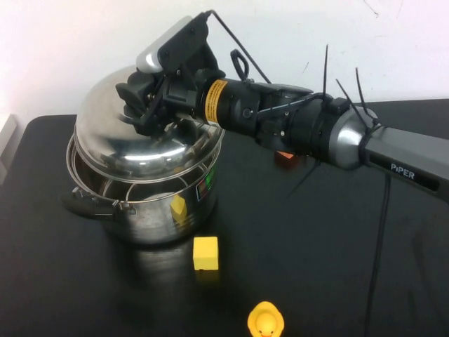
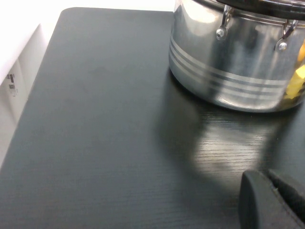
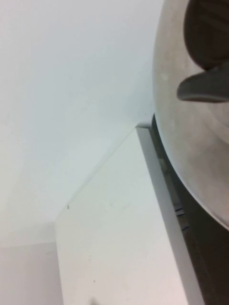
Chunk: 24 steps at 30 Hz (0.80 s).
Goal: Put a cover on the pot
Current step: Place the pot lid on the pot
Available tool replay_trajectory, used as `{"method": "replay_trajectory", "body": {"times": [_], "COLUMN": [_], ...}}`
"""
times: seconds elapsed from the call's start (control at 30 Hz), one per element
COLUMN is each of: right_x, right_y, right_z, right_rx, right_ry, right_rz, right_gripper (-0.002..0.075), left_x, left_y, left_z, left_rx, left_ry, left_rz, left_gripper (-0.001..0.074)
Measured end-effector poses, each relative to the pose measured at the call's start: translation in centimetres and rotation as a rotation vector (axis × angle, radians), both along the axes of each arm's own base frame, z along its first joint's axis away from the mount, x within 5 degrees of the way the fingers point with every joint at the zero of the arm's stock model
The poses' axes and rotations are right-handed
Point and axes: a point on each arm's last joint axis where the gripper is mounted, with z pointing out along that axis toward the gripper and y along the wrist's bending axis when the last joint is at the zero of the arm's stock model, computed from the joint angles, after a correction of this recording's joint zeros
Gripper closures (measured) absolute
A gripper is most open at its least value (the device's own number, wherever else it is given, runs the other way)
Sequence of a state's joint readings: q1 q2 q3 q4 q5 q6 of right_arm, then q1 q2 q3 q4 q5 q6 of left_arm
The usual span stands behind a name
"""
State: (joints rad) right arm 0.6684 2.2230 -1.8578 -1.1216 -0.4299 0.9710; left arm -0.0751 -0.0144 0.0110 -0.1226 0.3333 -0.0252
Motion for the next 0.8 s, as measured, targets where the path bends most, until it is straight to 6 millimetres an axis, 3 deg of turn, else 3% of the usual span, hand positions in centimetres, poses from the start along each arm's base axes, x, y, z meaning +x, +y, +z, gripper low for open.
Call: {"method": "replay_trajectory", "body": {"times": [0.8], "right_x": [0.1], "right_y": [2.0], "right_z": [-2.5], "right_rx": [-0.025], "right_ry": [0.024], "right_rz": [0.005], "right_gripper": [0.0386], "left_x": [0.0], "left_y": [0.0], "left_z": [0.0], "left_rx": [0.000], "left_ry": [0.000], "left_rz": [0.000], "left_gripper": [0.0737]}}
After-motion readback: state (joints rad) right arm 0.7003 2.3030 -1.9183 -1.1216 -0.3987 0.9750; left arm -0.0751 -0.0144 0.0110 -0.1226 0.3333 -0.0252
